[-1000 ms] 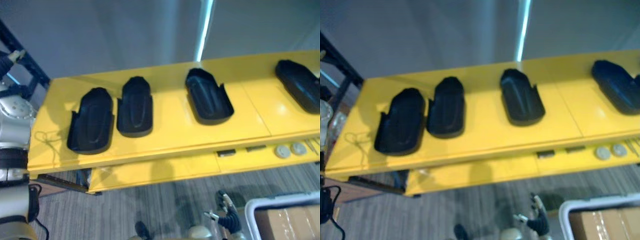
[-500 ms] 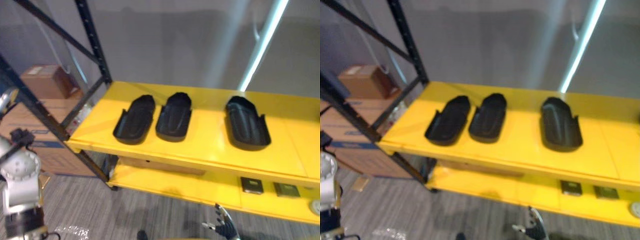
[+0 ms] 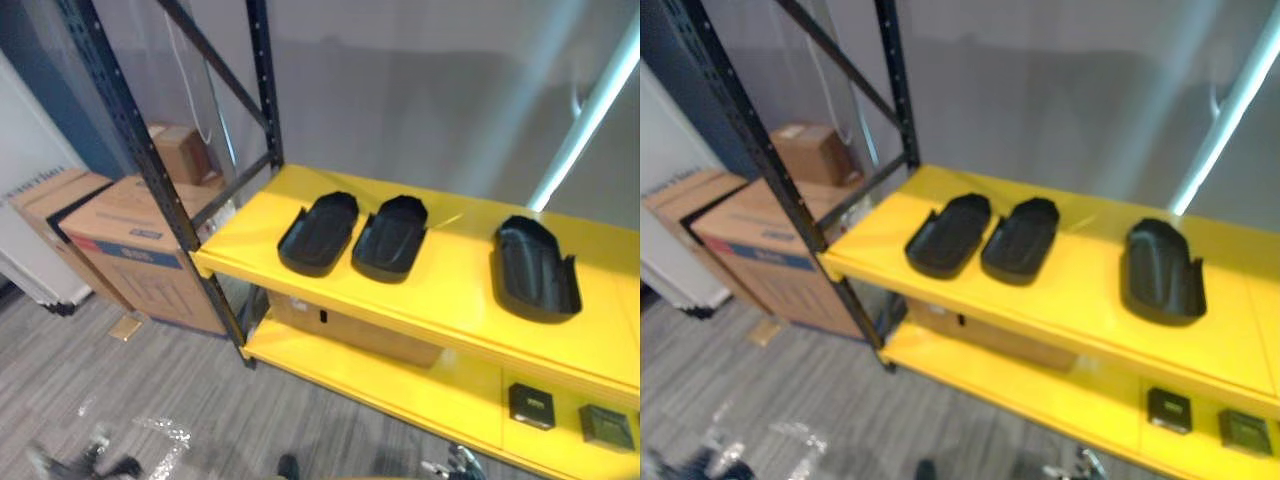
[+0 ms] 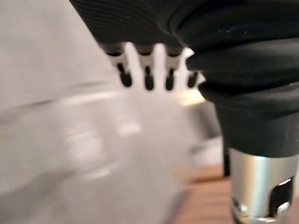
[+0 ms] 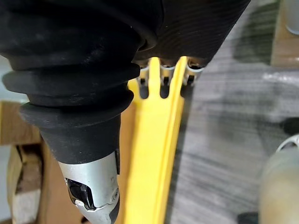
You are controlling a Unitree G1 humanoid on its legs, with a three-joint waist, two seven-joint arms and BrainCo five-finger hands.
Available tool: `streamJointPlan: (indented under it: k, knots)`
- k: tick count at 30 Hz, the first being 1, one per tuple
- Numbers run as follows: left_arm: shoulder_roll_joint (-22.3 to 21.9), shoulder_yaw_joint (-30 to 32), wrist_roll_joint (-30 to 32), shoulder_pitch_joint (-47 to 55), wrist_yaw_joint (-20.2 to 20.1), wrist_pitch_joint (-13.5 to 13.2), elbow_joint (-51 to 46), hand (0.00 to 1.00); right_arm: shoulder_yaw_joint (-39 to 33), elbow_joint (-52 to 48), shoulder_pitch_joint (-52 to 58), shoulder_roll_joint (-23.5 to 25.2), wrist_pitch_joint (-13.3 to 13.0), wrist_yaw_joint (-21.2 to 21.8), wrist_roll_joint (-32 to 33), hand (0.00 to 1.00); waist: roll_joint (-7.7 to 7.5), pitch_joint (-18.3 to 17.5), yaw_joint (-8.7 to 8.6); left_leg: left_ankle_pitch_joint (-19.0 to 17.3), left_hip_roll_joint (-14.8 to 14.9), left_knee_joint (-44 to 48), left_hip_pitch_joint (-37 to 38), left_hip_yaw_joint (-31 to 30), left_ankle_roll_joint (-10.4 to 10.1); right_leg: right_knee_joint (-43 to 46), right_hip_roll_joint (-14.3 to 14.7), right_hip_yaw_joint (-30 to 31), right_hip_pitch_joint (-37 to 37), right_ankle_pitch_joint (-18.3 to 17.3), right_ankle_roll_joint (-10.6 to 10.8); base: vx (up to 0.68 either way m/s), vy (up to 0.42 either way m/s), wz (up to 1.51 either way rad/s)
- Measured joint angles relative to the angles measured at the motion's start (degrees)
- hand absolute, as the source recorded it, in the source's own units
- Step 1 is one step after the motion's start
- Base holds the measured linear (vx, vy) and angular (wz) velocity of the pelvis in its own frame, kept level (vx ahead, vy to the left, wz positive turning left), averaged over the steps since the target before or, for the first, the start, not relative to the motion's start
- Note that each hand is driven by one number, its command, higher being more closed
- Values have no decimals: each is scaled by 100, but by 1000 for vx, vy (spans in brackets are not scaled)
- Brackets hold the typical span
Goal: Walk over and take plastic housings, then place them on the shelf
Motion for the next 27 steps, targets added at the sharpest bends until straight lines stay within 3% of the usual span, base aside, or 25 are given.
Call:
streamJointPlan:
  k: [2, 3, 5, 9, 11, 12, 15, 18, 20, 22, 23, 24, 25, 26, 27]
  knots:
    - [-125, -34, -643, 162, -662, 272, 447, 0, -232, 171, -140, 13, 0, 38, -2, 0, 11, 46, 12, -12, -104, 1, 16, -16, 22, 17, -68, -21, 38, 9, 37, 89, -31, 9]
    - [-137, -35, -694, 169, -810, 327, 540, 0, -275, 187, -172, 11, 0, 37, -2, 0, 39, 82, 10, -24, -135, 1, 44, -27, 37, 23, -77, -39, 95, 11, 39, 84, -44, 12]
    - [-238, -50, -653, 151, -1326, 486, 709, 0, -389, 310, -395, 8, 63, 65, 89, 0, 170, 301, 12, -66, -206, 0, 203, -34, 91, 22, -142, -67, 269, 12, 41, 48, -39, 7]
    - [-245, -251, -396, 60, -1748, 765, 914, 0, -479, 374, -603, 30, 231, 134, 445, 0, 350, 469, -18, -106, -241, -2, 209, 7, 105, -9, -191, -38, 274, 21, 58, 9, -32, -3]
    - [-214, -274, -326, -36, -1731, 801, 1093, 0, -520, 402, -620, 83, 234, 130, 578, 0, 303, 495, -78, -129, -235, -1, 260, 48, 106, -9, -197, 29, 297, 48, 106, 37, -54, -8]
    - [242, -706, -689, -623, -1615, 727, 1489, 0, -719, 714, -714, 319, 251, 5, 772, 0, -115, 606, -289, -280, -184, -6, 570, 149, 91, 307, -225, 50, 357, 246, 121, 36, -24, -9]
    - [237, -707, -689, -622, -1616, 725, 1490, 0, -717, 734, -790, 335, 250, 6, 772, 0, -61, 602, -290, -320, -78, -7, 600, 169, 80, 412, -136, 74, 301, 379, -4, 19, -1, -7]
    - [214, -735, -687, -635, -1572, 728, 1493, 0, -712, 693, -795, 362, 240, 4, 778, 0, -13, 600, -293, -424, 89, -6, 601, 524, 35, 590, -74, 475, 13, 444, -70, -1, 13, -63]
    - [205, -994, -632, -876, -1385, 708, 1427, 0, -694, 371, -438, 445, 243, -103, 894, 0, 84, 679, -313, -492, 234, 0, 557, 646, 49, 1167, -44, 681, -343, 445, -70, -60, 4, -35]
    - [178, -1105, -595, -1150, -1241, 699, 1207, 0, -599, 135, -153, 517, 277, -172, 909, 0, 83, 704, -371, -646, 331, 67, 416, 877, 37, 1723, -72, 697, -700, 444, -70, -52, -3, 37]
    - [173, -1181, -569, -1498, -1156, 643, 877, 0, -462, -29, -17, 573, 283, -308, 955, 0, -118, 743, -495, -1028, 456, 589, 61, 1351, 131, 2101, -191, 748, -1085, 502, -111, 16, 7, 72]
    - [176, -1295, -547, -1802, -1115, 561, 712, 0, -364, -200, 67, 577, 282, -389, 1094, 0, -165, 935, -554, -1268, 795, 1691, -286, 1808, 521, 2425, -216, 793, -1246, 456, -81, 64, -13, 76]
    - [122, -1390, -447, -1984, -1108, 533, 623, 0, -298, -409, 115, 509, 284, -433, 1202, 0, 30, 1067, -546, -1470, 1160, 2250, -486, 1988, 481, 2779, -45, 760, -1392, 441, -80, 74, -24, 70]
    - [46, -1688, -244, -2338, -1091, 519, 511, 0, -196, -721, 99, 468, 279, -540, 1435, 0, 160, 1257, -624, -1676, 1224, 2638, -957, 1557, 136, 3342, 4, 924, -1879, -49, -140, -25, -53, 108]
    - [28, -2050, -21, -2713, -1008, 490, 385, 0, -136, -874, 71, 461, 280, -655, 1612, 0, 86, 1311, -675, -1545, 978, 2443, -1278, 1360, 73, 3188, 18, 1139, -2276, -470, -224, -57, -39, 118]
